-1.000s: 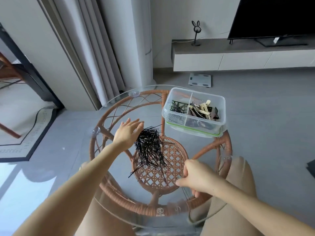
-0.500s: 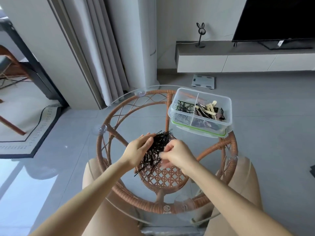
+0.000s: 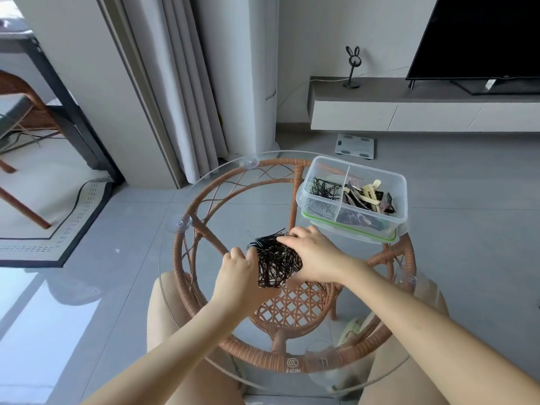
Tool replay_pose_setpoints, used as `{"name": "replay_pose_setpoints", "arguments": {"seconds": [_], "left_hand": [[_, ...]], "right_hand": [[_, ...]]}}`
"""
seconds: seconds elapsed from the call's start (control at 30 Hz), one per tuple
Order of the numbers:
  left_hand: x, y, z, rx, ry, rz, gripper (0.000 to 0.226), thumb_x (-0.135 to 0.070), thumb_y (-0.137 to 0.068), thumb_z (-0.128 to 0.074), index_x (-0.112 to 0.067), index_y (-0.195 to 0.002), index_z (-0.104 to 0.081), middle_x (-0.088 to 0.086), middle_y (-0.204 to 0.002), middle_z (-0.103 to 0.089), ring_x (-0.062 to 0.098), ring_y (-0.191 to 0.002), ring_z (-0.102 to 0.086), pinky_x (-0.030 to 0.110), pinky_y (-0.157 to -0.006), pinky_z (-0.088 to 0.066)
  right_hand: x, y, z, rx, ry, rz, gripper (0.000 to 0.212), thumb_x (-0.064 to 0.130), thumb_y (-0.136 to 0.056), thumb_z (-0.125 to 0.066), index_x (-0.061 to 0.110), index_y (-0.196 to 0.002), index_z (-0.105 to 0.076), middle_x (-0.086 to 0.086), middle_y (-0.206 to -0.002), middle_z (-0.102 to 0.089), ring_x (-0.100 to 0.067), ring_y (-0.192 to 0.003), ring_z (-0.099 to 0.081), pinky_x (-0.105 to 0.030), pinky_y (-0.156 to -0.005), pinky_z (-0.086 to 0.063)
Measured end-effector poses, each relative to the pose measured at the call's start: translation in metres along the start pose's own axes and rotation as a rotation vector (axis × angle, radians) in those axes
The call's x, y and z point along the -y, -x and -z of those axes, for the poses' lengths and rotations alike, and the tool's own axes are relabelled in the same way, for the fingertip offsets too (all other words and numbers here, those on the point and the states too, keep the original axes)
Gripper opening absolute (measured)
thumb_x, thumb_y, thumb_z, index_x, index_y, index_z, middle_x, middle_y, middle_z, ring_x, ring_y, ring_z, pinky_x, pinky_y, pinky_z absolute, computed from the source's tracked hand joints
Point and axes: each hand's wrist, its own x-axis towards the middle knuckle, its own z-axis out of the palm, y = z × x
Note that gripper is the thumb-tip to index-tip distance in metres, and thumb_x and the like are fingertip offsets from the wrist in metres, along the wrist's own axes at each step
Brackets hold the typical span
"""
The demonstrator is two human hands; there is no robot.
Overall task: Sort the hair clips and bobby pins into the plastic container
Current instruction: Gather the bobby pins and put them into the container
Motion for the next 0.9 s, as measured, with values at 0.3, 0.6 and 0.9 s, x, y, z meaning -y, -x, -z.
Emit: {"name": "replay_pose_setpoints", "arguments": {"seconds": [0.3, 0.6, 0.9], "left_hand": [[-0.004, -0.005, 0.008, -0.027, 0.107, -0.054, 0.044, -0.020, -0.081, -0.066, -0.010, -0.122, -0.052, 0.009, -0.105, -0.069, 0.026, -0.095, -0.064, 0.032, -0.078, -0.049], [0.015, -0.019, 0.033, -0.017, 0.239, 0.060, 0.063, -0.026, -0.081, -0.069, -0.008, -0.137, -0.044, 0.013, -0.114, -0.069, 0.025, -0.097, -0.067, 0.033, -0.086, -0.055], [0.018, -0.029, 0.068, -0.033, 0.280, 0.055, 0.023, -0.020, -0.082, -0.066, -0.006, -0.100, -0.071, 0.008, -0.084, -0.074, 0.006, -0.045, -0.050, 0.011, -0.040, -0.036]], "right_hand": [[0.006, 0.016, -0.011, -0.209, -0.213, -0.053, 0.047, 0.012, -0.082, -0.067, 0.014, -0.127, -0.055, -0.009, -0.125, -0.058, -0.027, -0.118, -0.053, -0.042, -0.100, -0.044], [0.002, 0.026, 0.007, -0.439, -0.445, -0.206, 0.023, 0.011, -0.080, -0.069, 0.011, -0.103, -0.071, -0.005, -0.107, -0.071, -0.014, -0.098, -0.063, -0.014, -0.085, -0.039], [-0.003, 0.027, 0.048, -0.541, -0.650, -0.234, 0.014, 0.005, -0.076, -0.072, 0.005, -0.089, -0.072, -0.004, -0.072, -0.069, -0.012, -0.046, -0.063, -0.018, -0.054, -0.054]]}}
